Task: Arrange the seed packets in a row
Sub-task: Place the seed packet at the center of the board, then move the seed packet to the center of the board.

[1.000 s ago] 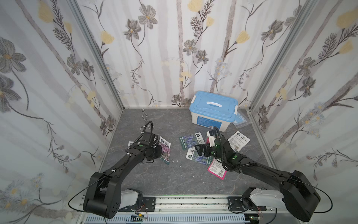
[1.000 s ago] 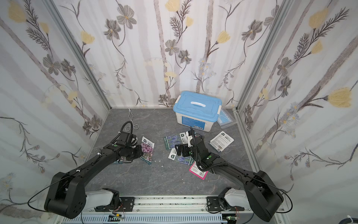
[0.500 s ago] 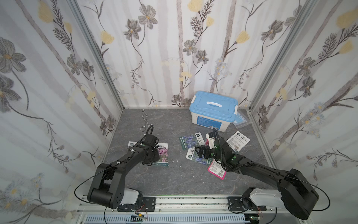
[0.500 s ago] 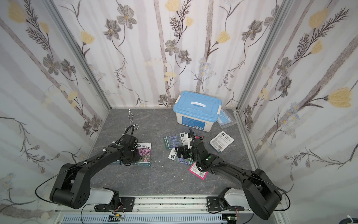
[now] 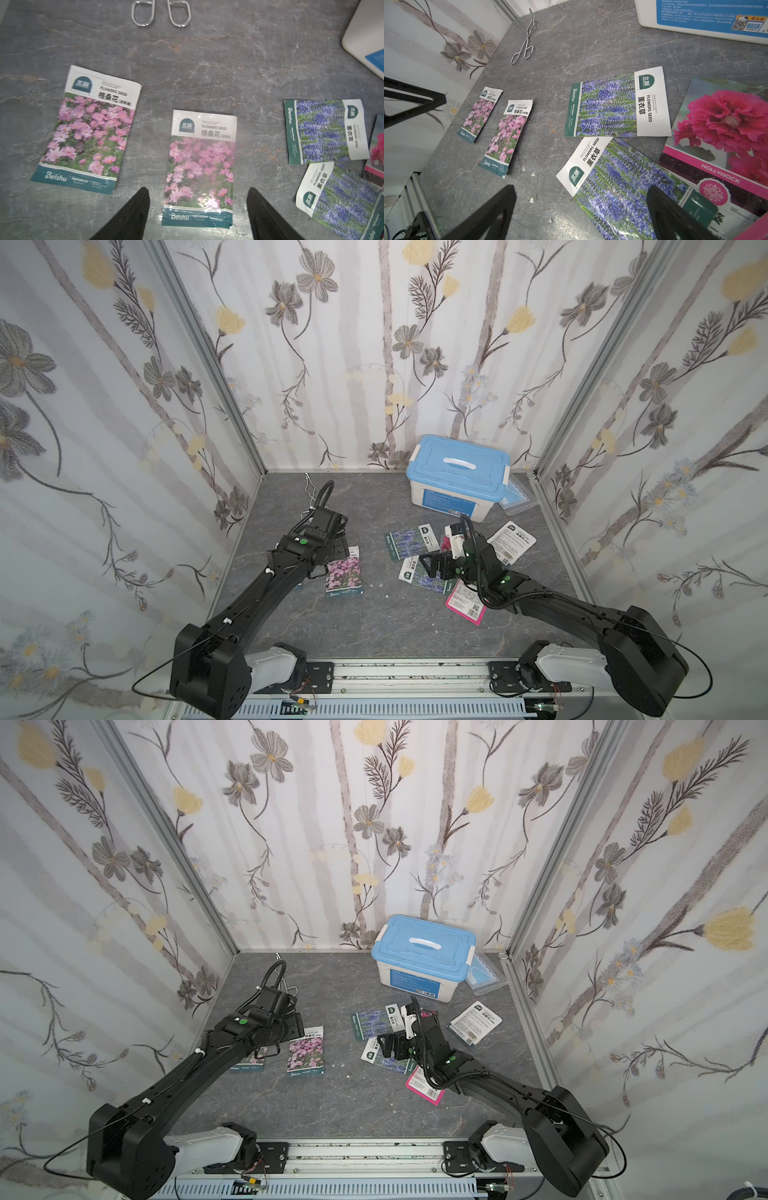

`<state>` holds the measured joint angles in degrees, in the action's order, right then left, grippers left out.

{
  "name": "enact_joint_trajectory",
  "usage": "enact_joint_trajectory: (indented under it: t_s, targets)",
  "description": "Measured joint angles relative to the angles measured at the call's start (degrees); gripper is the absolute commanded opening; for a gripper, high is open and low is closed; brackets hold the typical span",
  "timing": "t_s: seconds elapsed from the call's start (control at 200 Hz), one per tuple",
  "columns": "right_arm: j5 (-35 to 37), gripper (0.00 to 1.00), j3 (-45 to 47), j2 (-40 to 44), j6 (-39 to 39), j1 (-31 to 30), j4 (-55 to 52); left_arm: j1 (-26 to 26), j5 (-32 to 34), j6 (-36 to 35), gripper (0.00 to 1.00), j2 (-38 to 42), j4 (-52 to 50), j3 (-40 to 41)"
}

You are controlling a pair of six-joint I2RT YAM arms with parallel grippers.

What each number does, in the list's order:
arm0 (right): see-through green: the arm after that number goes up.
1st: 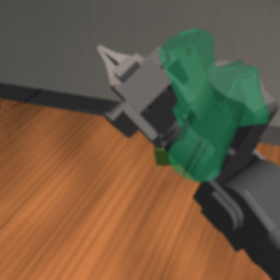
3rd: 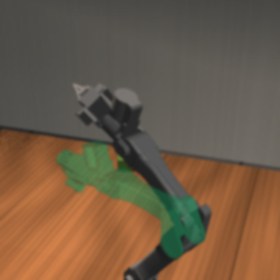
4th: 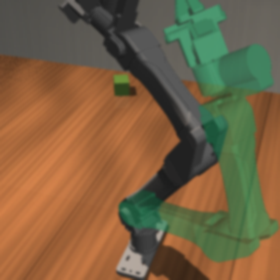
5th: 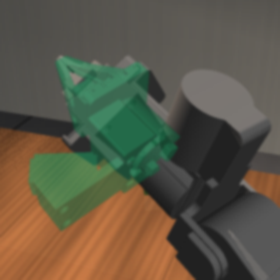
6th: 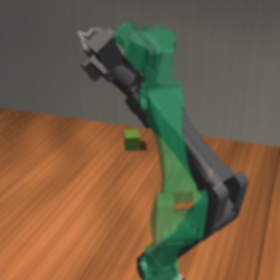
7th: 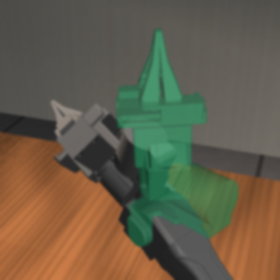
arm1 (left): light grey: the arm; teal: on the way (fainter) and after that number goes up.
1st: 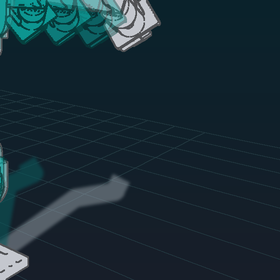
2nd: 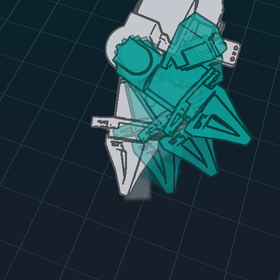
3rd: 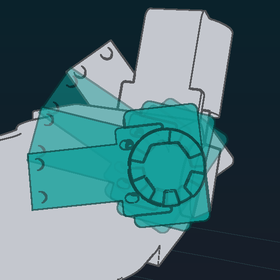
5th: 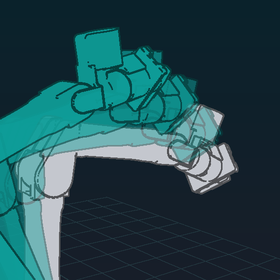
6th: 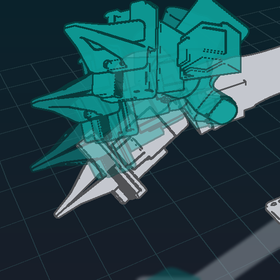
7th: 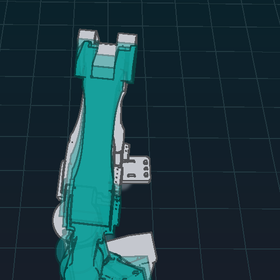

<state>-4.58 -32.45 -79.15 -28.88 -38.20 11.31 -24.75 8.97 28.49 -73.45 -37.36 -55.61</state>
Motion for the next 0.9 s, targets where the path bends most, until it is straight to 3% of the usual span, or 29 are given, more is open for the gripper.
enact_joint_trajectory:
  t_s: [0.28, 0.46, 0.904]
  targets:
    - [-1.5, 1.0, 0.6, 5.0, 0.5, 3.7, -0.8, -7.3, -4.7, 2.1, 0.8, -11.9, 8.4, 2.4]
    - [-2.3, 1.0, 0.3, 3.8, 1.6, 5.3, -1.8, -8.5, -6.2, 3.7, 0.8, -17.3, 13.4, 4.5]
    - [-5.1, 1.0, 2.0, 2.7, 2.1, 7.3, -1.8, -8.7, -6.1, 4.3, 0.78, -18.7, 14.9, 4.9]
